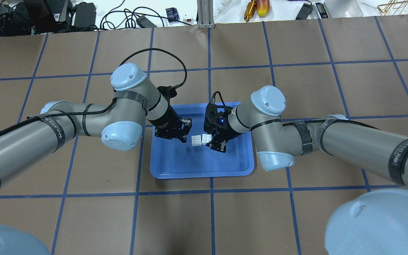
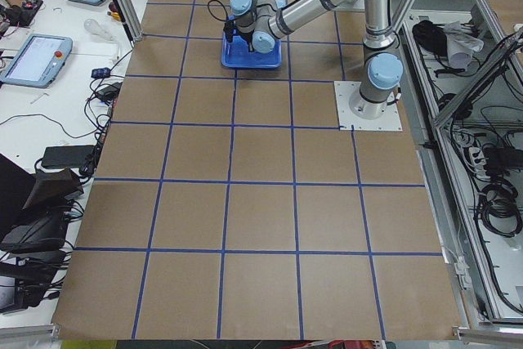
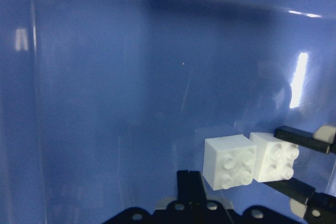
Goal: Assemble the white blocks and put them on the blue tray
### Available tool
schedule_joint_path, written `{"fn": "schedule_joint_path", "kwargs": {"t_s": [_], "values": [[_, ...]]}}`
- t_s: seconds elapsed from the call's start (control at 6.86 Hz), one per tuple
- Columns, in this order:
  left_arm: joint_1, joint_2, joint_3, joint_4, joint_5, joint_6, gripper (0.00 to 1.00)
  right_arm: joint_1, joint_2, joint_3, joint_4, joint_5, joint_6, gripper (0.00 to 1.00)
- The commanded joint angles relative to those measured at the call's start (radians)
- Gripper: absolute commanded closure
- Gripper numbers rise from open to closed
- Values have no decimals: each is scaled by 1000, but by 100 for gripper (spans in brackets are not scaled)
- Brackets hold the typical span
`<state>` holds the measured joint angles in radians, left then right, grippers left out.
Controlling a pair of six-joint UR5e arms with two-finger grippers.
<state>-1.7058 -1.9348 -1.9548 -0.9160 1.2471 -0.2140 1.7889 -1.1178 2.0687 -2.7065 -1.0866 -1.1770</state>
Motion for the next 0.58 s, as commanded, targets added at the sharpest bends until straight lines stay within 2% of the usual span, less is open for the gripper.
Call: {"fn": "schedule_joint_path", "kwargs": {"t_s": [0.0,0.15,0.44], "values": [[0,0,0,2,0,-1,100,1,-1,1,2,-6,49,100],[0,2,0,2,0,1,100,4,-2,1,2,-6,56,94],[0,2,0,2,2,1,100,21,-2,1,2,-24,95,93]]}}
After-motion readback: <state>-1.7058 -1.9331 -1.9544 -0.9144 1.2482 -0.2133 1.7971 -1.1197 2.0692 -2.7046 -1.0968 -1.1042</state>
